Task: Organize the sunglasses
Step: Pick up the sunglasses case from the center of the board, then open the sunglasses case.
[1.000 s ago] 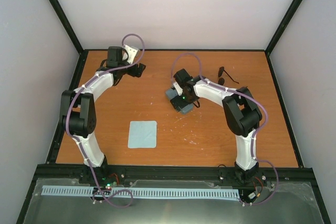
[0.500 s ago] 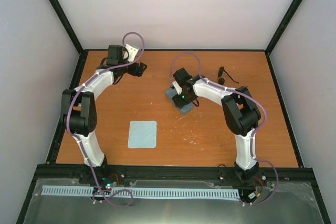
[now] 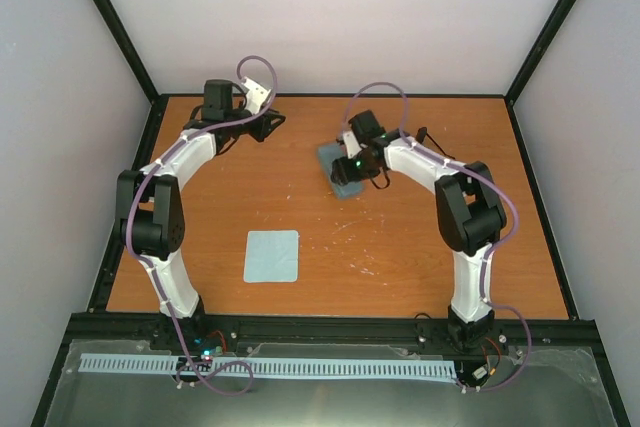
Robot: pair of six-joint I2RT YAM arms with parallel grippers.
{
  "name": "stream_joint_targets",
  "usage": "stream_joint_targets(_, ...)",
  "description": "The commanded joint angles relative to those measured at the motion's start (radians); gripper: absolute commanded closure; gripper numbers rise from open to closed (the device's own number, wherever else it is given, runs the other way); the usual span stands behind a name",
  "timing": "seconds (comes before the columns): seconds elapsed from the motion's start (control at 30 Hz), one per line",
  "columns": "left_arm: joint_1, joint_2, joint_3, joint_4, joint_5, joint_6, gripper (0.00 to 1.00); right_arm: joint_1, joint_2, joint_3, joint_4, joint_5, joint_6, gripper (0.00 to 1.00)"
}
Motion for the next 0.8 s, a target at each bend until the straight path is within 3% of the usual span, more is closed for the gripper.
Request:
stream_joint_targets(0.0, -0.008, -0.014, 0.048, 0.021, 0.203, 0.015, 0.8, -0.092, -0.056, 0.079, 0.13, -0.26, 0.139, 0.97)
stream_joint_targets(0.07, -0.02, -0.023, 0.017, 0.044, 0.224, 0.023, 0.85, -0.122, -0.061, 0.067, 0.201, -0.383, 0.197, 0.97)
stream_joint_targets(0.17, -0.065, -0.019, -0.009, 0.041, 0.22, 0.055, 0.99, -0.128, -0.059, 0.079, 0.252, -0.488, 0.238, 0.97)
stream_joint_targets(0.33, -0.149, -0.028, -0.026, 0.062, 0.224, 0.081, 0.99, -0.126, -0.076, 0.064, 0.296, -0.565, 0.269, 0.97)
stream_joint_targets(0.77, -0.186, -0.015, -0.014, 0.045, 0.224, 0.094, 0.99, -0.127, -0.157, 0.006, 0.329, -0.573, 0.282, 0.97)
